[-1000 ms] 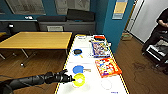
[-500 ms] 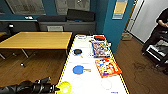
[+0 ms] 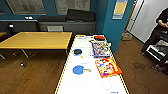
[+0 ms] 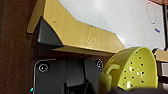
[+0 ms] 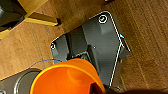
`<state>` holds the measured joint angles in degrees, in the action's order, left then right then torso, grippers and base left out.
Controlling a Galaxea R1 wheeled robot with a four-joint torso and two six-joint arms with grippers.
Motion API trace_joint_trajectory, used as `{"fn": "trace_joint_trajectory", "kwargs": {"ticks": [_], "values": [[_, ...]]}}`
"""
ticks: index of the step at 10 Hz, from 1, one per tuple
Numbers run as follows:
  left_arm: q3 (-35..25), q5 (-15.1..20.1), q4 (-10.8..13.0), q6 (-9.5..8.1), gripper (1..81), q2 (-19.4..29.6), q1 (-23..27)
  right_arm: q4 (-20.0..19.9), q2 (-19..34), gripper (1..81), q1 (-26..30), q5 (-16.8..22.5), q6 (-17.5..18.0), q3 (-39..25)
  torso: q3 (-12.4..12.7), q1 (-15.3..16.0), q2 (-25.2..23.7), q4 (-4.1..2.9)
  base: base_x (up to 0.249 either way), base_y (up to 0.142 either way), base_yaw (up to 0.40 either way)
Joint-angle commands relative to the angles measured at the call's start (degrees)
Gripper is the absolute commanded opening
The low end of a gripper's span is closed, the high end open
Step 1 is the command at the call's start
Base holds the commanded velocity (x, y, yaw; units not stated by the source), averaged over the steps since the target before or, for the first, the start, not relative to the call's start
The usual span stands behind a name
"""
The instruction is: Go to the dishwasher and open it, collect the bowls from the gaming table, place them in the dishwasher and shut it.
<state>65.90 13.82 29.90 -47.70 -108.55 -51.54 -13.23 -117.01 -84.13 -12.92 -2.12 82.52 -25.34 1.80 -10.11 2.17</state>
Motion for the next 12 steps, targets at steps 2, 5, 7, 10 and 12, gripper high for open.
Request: {"fn": "trace_joint_trajectory", "kwargs": {"ticks": [2, 5, 7, 10, 12], "values": [[11.1, -16.1, 11.3, 1.38, 1.0, -4.7, -13.8, 1.1, 1.6, 1.0, 1.5, 3.7, -0.3, 0.6, 2.1, 0.0, 0.0, 0.0, 0.0, 0.0, 0.0], [21.8, -16.1, 12.6, 1.47, 1.0, -14.8, -19.7, 1.2, -1.2, 1.0, 1.2, 3.9, -0.4, 3.4, 4.4, 0.0, 0.0, 0.0, 0.0, 0.0, 0.0], [30.7, -16.1, 12.8, 1.47, 1.0, -21.1, -22.2, 1.3, -2.8, 1.0, 1.0, 4.0, -0.4, 4.8, 6.2, 0.0, 0.0, 0.0, 0.0, 0.0, 0.0], [40.1, -16.0, 13.7, 1.38, 1.0, -28.3, -25.1, 1.3, -5.0, 1.0, 0.9, 4.0, -0.4, 7.3, 5.9, -0.1, -0.1, 0.0, 0.0, 0.0, 0.0], [47.0, -15.9, 13.7, 1.47, 1.0, -33.4, -26.6, 1.3, -7.6, 1.0, 0.1, 4.0, -0.4, 11.6, 5.9, -0.1, -0.1, 0.0, 0.0, 0.0, 0.0]]}}
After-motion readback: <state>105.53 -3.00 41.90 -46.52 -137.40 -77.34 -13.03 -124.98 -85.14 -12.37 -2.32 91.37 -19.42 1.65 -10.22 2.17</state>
